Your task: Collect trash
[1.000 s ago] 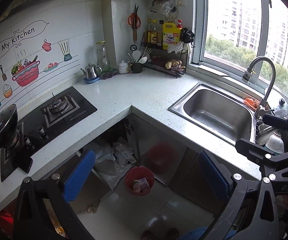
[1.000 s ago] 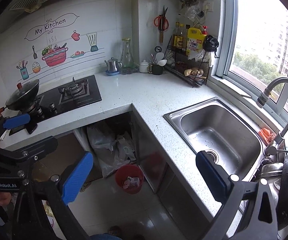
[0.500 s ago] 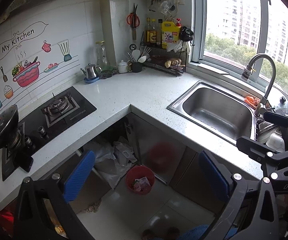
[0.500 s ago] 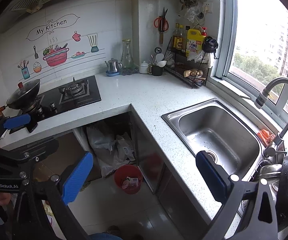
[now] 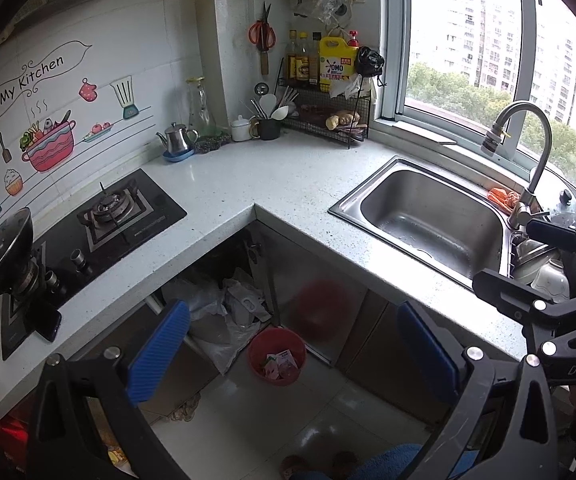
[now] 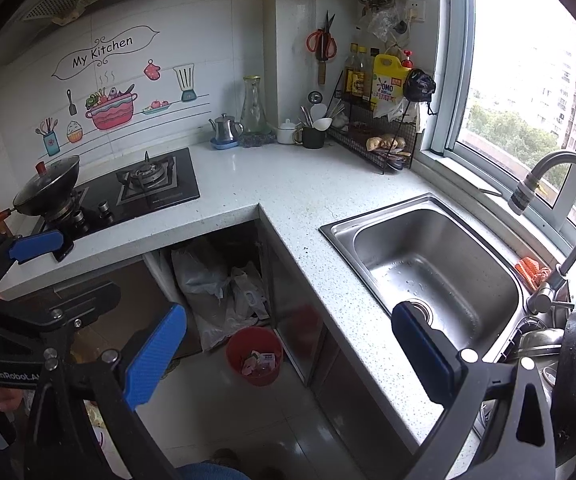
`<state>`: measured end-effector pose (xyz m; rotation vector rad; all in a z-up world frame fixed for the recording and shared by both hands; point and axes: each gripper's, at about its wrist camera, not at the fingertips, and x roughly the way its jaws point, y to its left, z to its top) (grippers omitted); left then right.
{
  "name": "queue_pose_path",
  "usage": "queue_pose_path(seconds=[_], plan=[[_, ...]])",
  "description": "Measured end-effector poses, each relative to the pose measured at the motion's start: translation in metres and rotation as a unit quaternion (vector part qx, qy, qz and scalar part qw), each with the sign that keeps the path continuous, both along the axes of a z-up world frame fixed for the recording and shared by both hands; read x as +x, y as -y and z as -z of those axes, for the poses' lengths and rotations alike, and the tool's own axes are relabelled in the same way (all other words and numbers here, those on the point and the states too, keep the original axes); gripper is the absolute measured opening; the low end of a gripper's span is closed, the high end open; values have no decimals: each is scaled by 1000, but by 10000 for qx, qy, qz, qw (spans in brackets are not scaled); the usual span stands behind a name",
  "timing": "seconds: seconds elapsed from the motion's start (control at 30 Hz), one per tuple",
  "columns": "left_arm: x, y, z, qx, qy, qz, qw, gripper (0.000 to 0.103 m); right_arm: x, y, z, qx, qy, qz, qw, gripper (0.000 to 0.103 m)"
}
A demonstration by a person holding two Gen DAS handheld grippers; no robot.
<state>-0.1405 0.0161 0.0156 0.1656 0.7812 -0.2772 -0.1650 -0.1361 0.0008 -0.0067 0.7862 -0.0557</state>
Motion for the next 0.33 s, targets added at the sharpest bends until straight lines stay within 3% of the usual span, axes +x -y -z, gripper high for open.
queue_pose_path(seconds=[0.33], plan=[[6, 9, 5, 15, -51, 15, 10000, 103, 7, 1, 5, 3, -61, 52, 10000, 102]])
